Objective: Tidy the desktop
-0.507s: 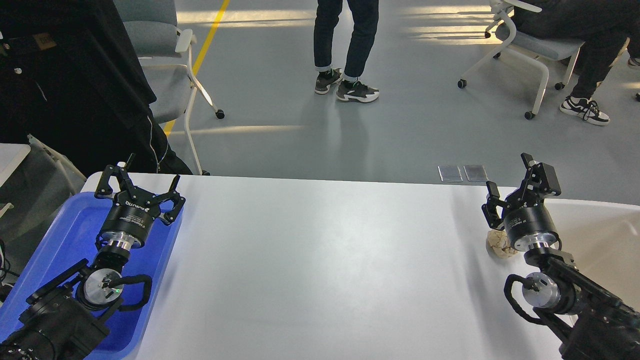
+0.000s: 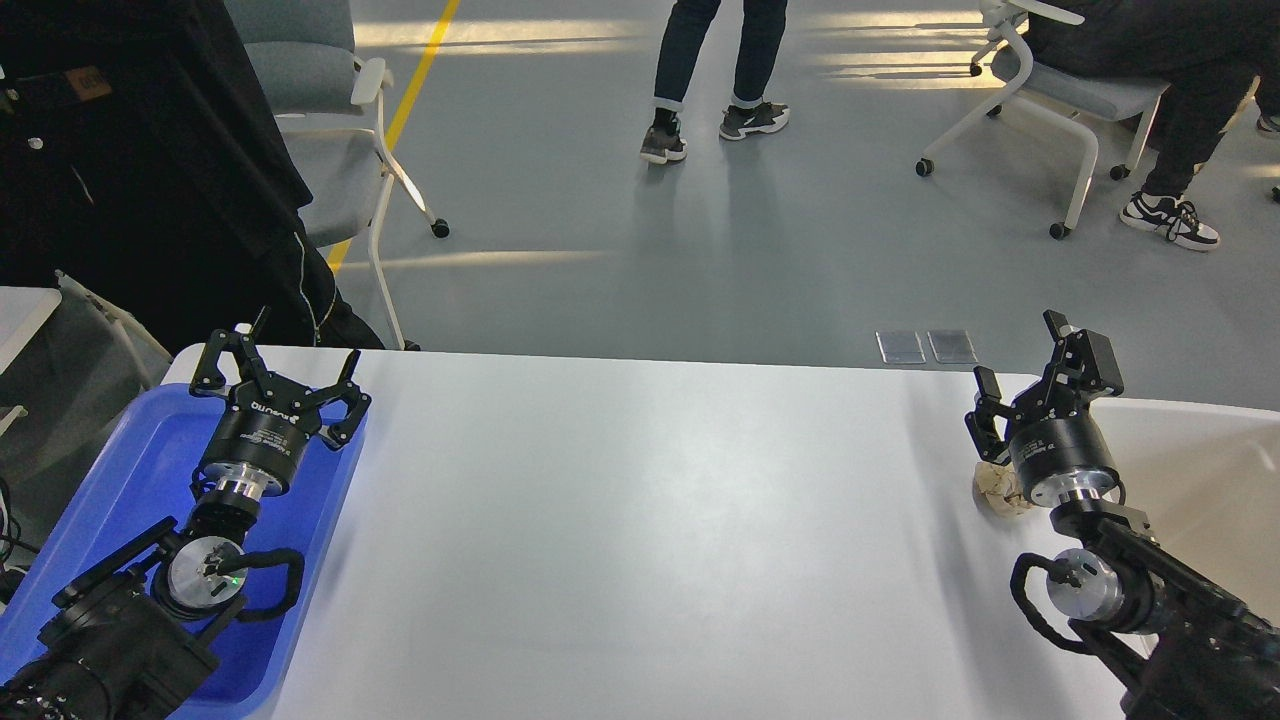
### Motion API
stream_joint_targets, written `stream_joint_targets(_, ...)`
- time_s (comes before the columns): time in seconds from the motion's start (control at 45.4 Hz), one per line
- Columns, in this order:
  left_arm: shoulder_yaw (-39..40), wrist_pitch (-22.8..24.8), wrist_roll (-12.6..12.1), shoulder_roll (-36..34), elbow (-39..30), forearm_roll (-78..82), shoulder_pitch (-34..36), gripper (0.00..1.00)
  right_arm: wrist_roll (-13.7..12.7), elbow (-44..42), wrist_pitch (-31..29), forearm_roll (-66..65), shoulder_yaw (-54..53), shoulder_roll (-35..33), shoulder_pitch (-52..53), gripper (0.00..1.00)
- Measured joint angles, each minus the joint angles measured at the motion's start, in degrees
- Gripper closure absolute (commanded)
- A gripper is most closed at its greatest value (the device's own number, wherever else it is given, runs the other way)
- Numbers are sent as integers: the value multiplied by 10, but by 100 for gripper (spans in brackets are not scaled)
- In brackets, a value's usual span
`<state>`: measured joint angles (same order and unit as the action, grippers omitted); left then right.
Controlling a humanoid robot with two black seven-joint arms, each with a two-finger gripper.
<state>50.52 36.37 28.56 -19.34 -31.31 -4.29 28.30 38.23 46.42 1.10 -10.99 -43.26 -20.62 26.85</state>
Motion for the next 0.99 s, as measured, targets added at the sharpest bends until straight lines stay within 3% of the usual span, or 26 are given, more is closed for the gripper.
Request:
stream_joint_targets(0.286,0,0,0,0,0,0,0,0,6,13,-4,0,-2,-13,-8,0)
stream_joint_targets(0.485,0,0,0,0,0,0,0,0,41,20,-3,1,3,-24,-11,0)
stream_joint_targets(0.617,0,0,0,0,0,0,0,0,47,23,-3,5,7,-34,-9,0)
stream_joint_targets(0.992,-1,3,0,0,-1,2,0,0,-15,41,10,63,16,-60,-3,0)
